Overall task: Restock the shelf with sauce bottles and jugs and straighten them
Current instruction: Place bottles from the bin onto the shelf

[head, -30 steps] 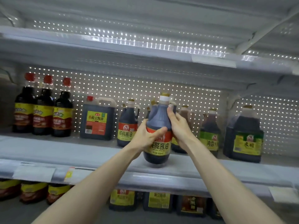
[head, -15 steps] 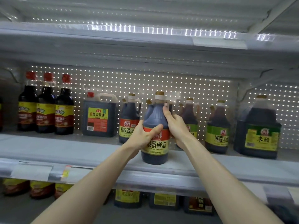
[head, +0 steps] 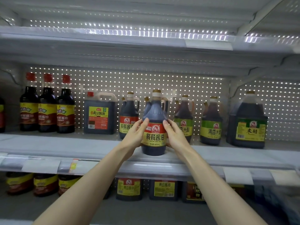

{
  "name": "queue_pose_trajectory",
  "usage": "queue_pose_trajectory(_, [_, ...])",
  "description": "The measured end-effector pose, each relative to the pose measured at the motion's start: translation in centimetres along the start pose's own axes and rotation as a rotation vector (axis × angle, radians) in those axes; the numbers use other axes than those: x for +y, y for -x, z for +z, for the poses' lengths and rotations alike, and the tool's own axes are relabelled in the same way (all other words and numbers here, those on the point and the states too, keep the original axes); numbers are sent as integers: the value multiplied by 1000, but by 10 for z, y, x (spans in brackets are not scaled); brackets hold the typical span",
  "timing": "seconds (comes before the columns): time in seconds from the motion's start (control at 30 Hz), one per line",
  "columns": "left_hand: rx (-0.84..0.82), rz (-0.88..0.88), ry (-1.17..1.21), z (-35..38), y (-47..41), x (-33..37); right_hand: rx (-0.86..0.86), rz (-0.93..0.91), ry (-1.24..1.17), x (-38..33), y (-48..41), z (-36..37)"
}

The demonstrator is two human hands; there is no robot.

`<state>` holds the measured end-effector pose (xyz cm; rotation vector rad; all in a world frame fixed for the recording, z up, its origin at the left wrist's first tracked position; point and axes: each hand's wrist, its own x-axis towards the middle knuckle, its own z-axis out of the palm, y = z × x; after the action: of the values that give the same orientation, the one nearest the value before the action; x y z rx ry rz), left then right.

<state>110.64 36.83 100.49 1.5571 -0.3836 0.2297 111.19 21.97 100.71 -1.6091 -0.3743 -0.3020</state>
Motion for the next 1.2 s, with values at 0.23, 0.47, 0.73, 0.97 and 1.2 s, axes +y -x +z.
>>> queue_pose_trajectory(0.23, [7, -39, 33, 2, 5, 1, -17, -1, 10, 2, 8, 4])
queue_pose_trajectory(0.47, [2, -33, 31, -1, 5, 0, -2, -21, 20, 2, 8, 5])
queue_pose_trajectory(0.73, [18, -16, 20, 0, 5, 1, 28, -36, 39, 6, 7, 3])
queue_pose_trajectory(0.97, [11, -9, 5, 1, 5, 1, 57, -32, 51, 6, 7, 2])
queue_pose_trajectory(1.2, [23, -10, -17, 1, 5, 0, 55, -32, 47, 6, 7, 1])
